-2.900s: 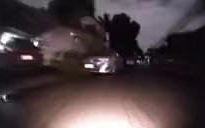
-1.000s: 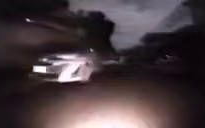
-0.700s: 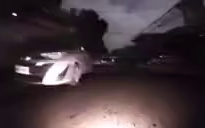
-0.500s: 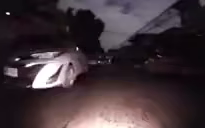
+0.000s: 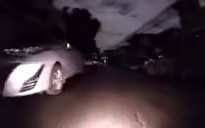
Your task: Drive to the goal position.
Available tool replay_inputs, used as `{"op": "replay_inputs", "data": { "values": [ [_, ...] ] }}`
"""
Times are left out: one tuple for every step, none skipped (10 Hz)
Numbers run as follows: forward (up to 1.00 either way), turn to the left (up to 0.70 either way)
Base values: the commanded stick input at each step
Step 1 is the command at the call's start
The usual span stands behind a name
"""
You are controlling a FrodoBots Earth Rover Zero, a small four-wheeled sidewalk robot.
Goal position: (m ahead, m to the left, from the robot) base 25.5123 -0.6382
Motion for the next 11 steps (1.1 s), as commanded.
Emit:
{"op": "replay_inputs", "data": {
  "values": [
    [1.00,0.00],
    [1.00,0.00],
    [1.00,0.00],
    [1.00,0.00],
    [1.00,0.00],
    [1.00,0.00],
    [1.00,0.03],
    [1.00,0.27],
    [1.00,0.15],
    [1.00,0.00],
    [1.00,0.00]
  ]
}}
